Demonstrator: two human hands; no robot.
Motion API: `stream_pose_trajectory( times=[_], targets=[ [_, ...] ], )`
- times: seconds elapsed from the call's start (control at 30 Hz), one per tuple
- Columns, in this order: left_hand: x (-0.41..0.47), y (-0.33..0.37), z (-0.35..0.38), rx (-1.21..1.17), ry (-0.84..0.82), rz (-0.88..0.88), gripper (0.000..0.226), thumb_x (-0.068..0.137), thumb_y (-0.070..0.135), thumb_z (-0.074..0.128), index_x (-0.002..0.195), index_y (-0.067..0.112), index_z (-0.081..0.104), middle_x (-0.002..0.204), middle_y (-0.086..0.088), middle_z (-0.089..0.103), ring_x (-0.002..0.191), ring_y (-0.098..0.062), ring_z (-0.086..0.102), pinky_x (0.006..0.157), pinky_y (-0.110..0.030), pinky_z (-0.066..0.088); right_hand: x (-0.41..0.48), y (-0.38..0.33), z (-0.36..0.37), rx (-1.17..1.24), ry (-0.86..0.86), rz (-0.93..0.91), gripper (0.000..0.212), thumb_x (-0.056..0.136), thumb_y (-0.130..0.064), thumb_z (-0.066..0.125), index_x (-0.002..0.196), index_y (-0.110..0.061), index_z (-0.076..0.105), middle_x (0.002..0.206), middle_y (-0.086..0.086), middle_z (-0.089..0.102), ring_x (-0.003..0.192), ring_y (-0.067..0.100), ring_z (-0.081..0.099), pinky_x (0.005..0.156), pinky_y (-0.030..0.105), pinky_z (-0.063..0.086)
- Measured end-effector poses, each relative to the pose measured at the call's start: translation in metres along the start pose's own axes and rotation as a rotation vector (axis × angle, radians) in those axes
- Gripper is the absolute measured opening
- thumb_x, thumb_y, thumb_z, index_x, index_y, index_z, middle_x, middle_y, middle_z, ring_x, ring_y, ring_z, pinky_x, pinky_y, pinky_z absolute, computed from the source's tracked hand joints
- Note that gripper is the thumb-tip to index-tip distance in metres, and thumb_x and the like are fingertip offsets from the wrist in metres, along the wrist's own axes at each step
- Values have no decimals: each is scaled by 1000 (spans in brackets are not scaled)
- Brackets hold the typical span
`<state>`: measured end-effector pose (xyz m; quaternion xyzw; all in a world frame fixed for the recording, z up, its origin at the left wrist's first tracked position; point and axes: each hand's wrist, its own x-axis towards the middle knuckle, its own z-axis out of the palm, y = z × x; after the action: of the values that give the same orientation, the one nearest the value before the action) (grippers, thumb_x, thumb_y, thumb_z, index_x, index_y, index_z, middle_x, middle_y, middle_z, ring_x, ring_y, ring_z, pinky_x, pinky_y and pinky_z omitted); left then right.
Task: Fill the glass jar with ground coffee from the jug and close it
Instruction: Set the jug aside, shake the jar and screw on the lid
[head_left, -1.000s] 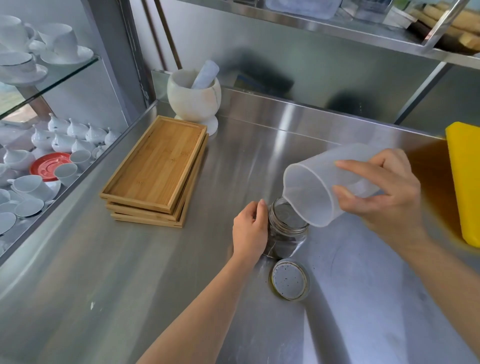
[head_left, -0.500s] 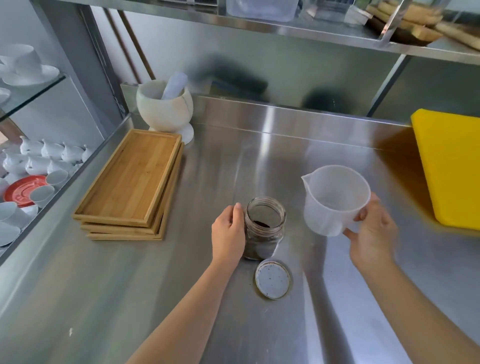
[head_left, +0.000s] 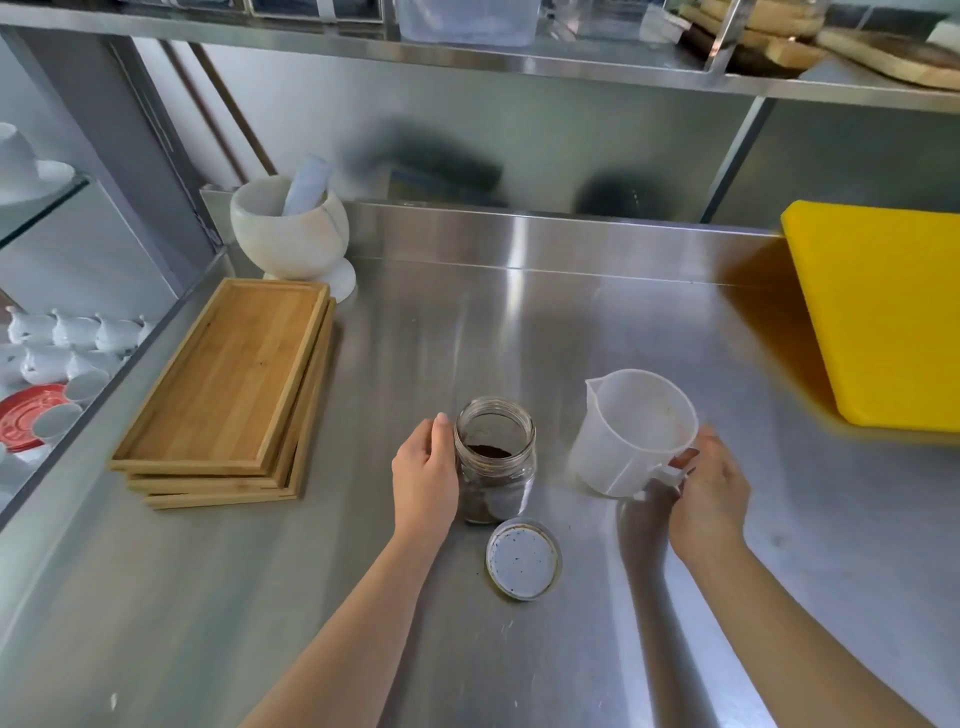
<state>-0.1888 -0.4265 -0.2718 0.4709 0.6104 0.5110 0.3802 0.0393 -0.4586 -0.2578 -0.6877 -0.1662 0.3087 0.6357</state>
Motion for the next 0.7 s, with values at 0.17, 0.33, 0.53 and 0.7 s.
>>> stream_pose_trajectory(
  times=[0.17, 0.33, 0.53, 0.7],
  targets=[
    [0, 0, 0, 1, 5, -9, 43, 95, 27, 42, 57, 20, 23, 44, 11, 27, 51, -8, 22, 50, -27, 20, 1, 5, -4, -31, -42, 5, 26, 88, -42, 47, 67, -35, 61, 79, -2, 58, 81, 16, 54, 69, 28, 46],
    [0, 1, 0, -10, 0, -17, 43, 94, 29, 42, 56, 23, 22, 45, 12, 26, 51, -8, 21, 54, -33, 21, 4, -5, -8, -62, 19, -176, 15, 93, -41, 45, 85, -34, 56, 94, -8, 57, 90, 12, 51, 70, 18, 40],
    [0, 1, 0, -16, 1, -16, 44, 90, 36, 41, 50, 28, 24, 45, 11, 26, 51, -9, 21, 54, -35, 20, -10, -50, -7, -91, -29, -642, 12, 90, -35, 48, 101, -32, 52, 103, 7, 54, 93, 16, 51, 72, 7, 43],
    [0, 1, 0, -23, -7, -8, 44, 89, 38, 39, 47, 30, 27, 44, 11, 28, 51, -8, 21, 54, -33, 21, -42, -67, 5, -80, -288, -910, 20, 86, -27, 50, 106, -28, 51, 93, -8, 52, 83, 0, 52, 76, 14, 43]
  ],
)
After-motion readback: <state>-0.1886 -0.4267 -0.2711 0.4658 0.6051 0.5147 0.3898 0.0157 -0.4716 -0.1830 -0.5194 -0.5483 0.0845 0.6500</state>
